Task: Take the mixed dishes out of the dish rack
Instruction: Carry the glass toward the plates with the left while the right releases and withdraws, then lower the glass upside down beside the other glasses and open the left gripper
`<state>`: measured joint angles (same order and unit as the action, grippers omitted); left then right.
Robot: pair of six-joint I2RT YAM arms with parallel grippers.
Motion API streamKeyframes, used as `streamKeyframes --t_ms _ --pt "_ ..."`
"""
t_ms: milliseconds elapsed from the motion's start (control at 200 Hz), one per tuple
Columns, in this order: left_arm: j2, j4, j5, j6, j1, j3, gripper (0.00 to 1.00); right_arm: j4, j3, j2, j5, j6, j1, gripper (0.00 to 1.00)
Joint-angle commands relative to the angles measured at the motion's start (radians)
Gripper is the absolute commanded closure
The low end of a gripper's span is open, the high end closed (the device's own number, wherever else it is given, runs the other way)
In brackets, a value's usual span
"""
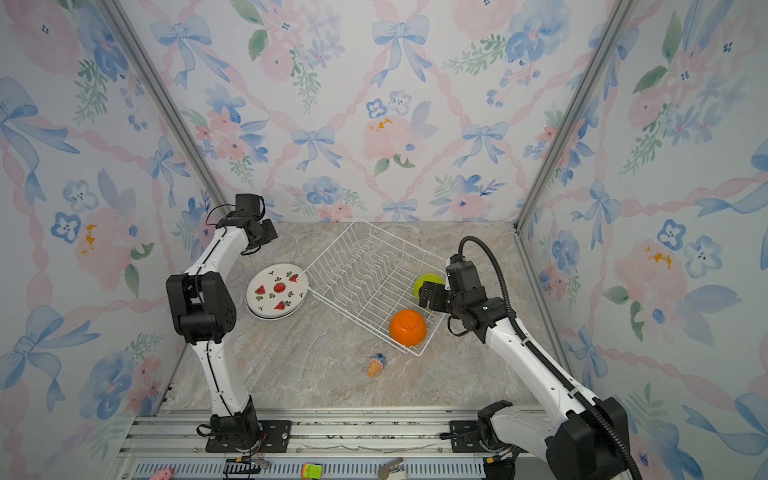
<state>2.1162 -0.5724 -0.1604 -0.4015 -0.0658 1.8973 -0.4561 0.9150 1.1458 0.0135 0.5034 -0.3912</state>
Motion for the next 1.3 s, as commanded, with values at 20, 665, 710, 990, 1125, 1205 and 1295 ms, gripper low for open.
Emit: streamKeyframes --t_ms 20,665,710,990,1125,1205,1295 --pt "0.041 -0.041 -0.028 0.062 -0.01 0.061 1.0 -0.034 -0.026 -0.029 0.022 -0.016 0.013 0.03" --pt "0.145 -0.109 0.064 0.079 -0.044 0.09 1.0 -0.055 -0.022 -0.007 -0.007 0.011 0.015 0.03" --pt "0.149 -0.109 0.07 0.081 -0.047 0.092 1.0 -0.057 -0.019 -0.005 -0.009 0.01 0.015 0.03" --pt "0.18 -0.135 0.101 0.096 -0.068 0.118 0.56 -0.078 0.004 0.008 -0.02 0.006 0.015 0.03" --pt "0.178 -0.136 0.103 0.105 -0.071 0.125 0.33 -0.079 0.003 0.004 -0.023 0.02 0.015 0.03" --pt "0.168 -0.136 0.107 0.105 -0.071 0.131 0.23 -0.078 0.003 -0.002 -0.024 0.028 0.015 0.03" --pt "0.149 -0.135 0.116 0.101 -0.071 0.144 0.16 -0.079 0.007 -0.012 -0.02 0.033 0.014 0.03"
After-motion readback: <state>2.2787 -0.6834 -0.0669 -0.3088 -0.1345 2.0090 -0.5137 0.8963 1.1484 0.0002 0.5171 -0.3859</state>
